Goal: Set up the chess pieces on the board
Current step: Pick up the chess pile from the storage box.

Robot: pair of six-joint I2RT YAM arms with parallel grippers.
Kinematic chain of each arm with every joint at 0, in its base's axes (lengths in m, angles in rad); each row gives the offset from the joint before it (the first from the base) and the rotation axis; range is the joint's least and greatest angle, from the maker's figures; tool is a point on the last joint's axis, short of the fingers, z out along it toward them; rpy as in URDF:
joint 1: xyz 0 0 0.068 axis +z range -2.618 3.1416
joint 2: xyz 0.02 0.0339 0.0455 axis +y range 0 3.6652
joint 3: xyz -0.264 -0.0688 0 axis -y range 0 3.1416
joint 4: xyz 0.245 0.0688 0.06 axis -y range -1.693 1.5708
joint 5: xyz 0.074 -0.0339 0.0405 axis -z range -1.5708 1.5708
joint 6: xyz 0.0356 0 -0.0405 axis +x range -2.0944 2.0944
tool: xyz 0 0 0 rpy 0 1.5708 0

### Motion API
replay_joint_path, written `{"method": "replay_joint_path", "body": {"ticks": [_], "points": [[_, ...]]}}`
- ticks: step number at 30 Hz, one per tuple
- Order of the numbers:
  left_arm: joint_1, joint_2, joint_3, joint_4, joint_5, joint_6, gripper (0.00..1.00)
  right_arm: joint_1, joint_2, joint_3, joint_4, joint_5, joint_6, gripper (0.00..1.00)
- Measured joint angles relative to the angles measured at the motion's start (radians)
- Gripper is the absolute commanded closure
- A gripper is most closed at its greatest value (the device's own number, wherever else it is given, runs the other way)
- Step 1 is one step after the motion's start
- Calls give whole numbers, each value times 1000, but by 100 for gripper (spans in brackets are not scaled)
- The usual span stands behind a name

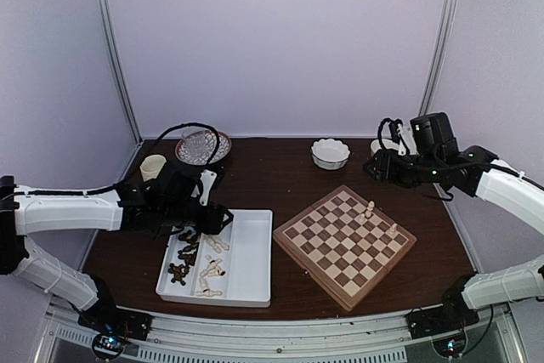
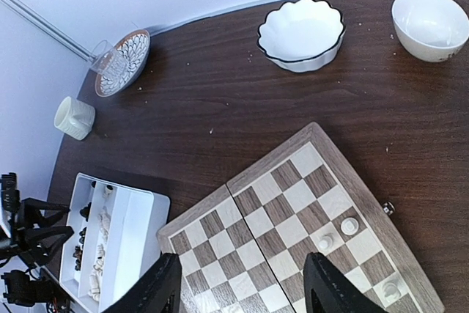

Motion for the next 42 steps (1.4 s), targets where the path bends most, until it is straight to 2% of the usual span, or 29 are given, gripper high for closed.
{"method": "replay_joint_path", "body": {"ticks": [5,7,14,21,33,42], "points": [[11,113,42,-49,-43,-27,63,2,0,-23,106,31,3,40],[13,134,62,-76,-53,-28,65,4,-20,-67,154,53,3,39],[14,151,121,-150,-76,-32,61,5,-109,-190,197,163,-5,39],[15,166,119,-185,-105,-84,62,6,-140,-216,229,237,-8,39],[17,109,37,-198,-134,-396,66,5,-179,-216,232,315,-24,39],[17,126,38,-236,-70,-583,67,6,-183,-216,232,354,-27,39]]}}
